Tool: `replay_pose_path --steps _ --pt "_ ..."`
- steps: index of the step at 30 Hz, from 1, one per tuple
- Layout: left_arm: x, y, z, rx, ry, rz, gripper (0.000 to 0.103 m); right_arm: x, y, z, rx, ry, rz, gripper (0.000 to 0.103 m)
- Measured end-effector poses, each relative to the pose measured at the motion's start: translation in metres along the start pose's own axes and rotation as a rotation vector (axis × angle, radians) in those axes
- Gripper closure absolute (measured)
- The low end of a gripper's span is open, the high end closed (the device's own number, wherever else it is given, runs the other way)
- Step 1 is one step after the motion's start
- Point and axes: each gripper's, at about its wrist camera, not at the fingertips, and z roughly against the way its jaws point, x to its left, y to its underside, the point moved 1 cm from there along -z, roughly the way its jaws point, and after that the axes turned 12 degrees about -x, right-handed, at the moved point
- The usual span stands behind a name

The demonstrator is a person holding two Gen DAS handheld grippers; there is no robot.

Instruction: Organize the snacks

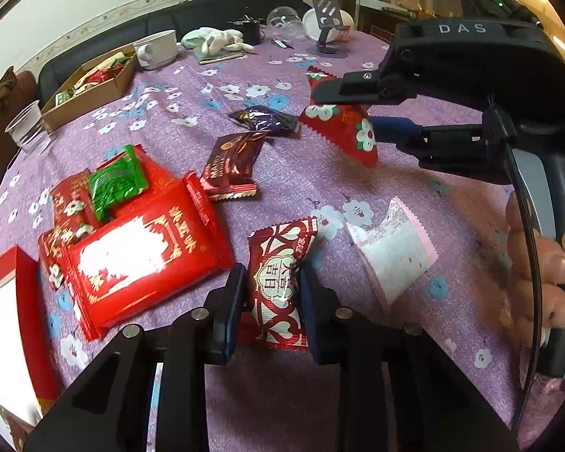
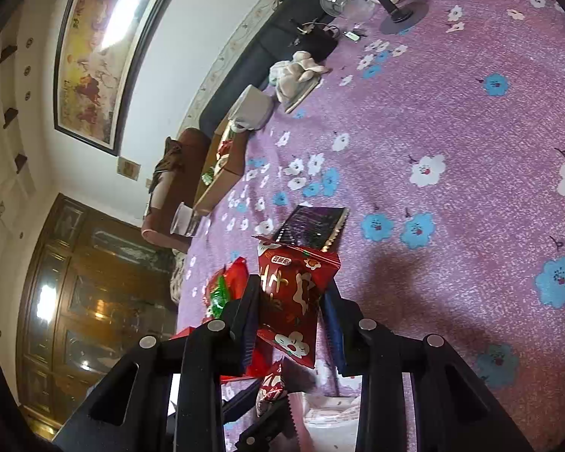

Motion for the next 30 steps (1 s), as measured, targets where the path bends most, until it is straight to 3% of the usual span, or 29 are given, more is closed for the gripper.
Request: replay_pose_path --steps 5,8,12,21,30 --pt "0.006 0.006 0.021 -0.035 0.004 0.042 0.078 0.006 0.002 0.0 0.012 -0.055 0.005 0.071" --pt "0.009 0.008 0.047 -0.086 -0.013 0.047 0.078 0.011 0.004 0.0 0.022 -0.11 0.0 0.071" --pt "0.016 0.011 0.083 -0.153 -0.049 0.054 0.078 0.018 0.006 -0.001 0.017 -0.118 0.032 0.071" --pt "0.066 0.019 0.155 -0.289 -0.287 0.098 0.078 0.045 0.018 0.004 -0.036 -0.116 0.199 0.071" --pt "0.122 0.047 0.19 -0.324 -0.442 0.167 0.078 0.085 0.059 0.008 -0.033 -0.128 0.312 0.071"
